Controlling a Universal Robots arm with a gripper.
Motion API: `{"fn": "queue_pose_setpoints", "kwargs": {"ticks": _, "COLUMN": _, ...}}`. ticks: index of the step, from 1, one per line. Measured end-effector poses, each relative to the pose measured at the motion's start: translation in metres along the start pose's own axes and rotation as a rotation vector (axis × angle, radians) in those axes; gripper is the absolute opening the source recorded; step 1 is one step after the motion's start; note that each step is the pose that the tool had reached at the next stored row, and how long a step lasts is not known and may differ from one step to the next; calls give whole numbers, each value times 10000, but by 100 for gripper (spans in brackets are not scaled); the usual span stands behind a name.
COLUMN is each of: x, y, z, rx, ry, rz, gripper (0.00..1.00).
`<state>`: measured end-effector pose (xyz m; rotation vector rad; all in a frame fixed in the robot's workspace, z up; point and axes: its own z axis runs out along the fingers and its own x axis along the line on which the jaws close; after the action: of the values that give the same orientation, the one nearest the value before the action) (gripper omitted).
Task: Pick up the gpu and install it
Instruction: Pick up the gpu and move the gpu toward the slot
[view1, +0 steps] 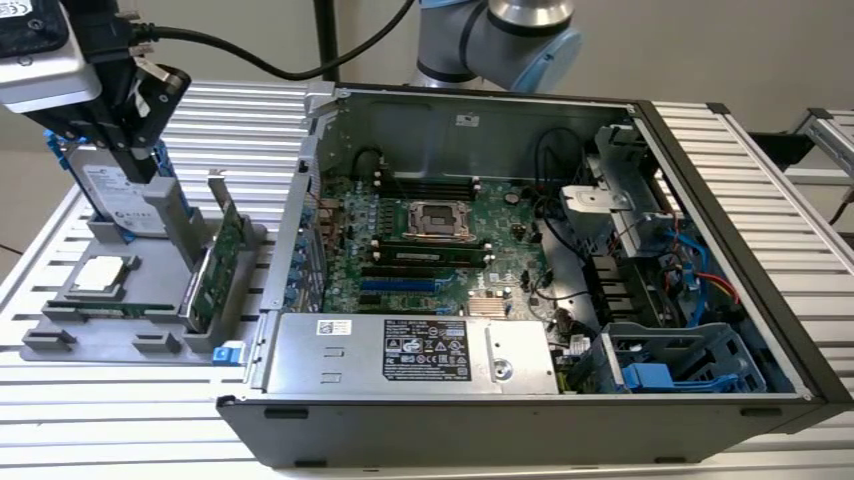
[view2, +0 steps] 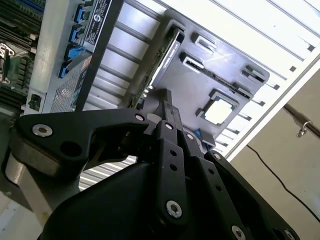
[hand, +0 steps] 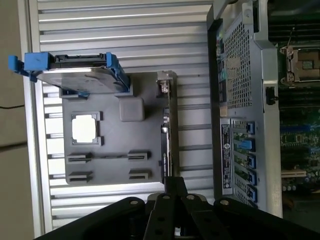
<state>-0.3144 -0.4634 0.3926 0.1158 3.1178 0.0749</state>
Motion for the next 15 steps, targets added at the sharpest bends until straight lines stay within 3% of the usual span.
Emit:
{"fn": "queue_pose_setpoints", "kwargs": {"ticks": 14, "x": -1, "y": -4, "z": 0, "rx": 0, "ry": 0, "rz": -1, "gripper": 0}}
{"fn": "queue_pose_setpoints", "kwargs": {"ticks": 15, "x": -1, "y": -5, "z": 0, "rx": 0, "ry": 0, "rz": -1, "gripper": 100}}
